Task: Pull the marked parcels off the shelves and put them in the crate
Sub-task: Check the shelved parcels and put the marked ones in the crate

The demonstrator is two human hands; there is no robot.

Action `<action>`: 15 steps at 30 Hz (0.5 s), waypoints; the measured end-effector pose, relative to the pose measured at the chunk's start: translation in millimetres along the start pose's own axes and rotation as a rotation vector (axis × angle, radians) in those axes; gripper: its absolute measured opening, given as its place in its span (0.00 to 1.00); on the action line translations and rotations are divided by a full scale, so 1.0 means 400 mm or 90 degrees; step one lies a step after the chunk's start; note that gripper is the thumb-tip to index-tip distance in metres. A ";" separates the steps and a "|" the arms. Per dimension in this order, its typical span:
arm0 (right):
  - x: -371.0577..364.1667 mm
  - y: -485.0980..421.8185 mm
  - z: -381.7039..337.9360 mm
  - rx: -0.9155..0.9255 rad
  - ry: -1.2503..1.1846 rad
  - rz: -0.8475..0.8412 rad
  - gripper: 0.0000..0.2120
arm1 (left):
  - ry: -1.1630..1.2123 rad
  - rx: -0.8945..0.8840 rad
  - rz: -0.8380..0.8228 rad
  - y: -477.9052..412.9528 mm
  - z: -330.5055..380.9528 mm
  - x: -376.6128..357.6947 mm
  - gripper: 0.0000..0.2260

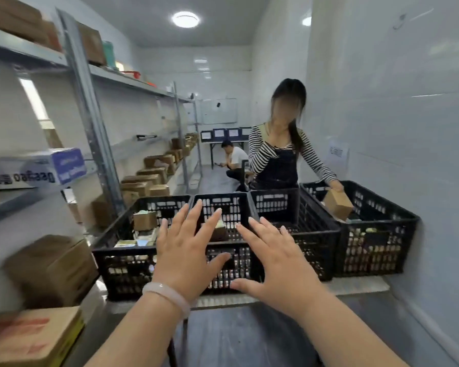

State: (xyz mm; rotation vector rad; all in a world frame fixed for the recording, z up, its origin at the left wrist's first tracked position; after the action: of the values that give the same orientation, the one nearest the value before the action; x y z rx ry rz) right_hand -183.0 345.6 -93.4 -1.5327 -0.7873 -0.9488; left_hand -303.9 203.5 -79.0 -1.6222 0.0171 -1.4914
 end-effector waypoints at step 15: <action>-0.201 -0.565 -0.456 0.381 -0.184 0.051 0.41 | -0.275 0.295 0.120 -0.001 -0.540 0.263 0.35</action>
State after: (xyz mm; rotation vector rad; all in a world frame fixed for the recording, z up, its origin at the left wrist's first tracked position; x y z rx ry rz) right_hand -445.4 203.6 -51.5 -1.1657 -1.0898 -0.3759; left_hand -448.1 19.1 -25.5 -1.4766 -0.3792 -0.8944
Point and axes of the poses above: each hand's wrist, its own y-axis away from the middle knuckle, its own x-axis out of the back of the hand, z = x × y, the point moved 3 cm from there along -y, towards the middle knuckle, and after that the axes turned 5 degrees about y, right-handed, at the moved point
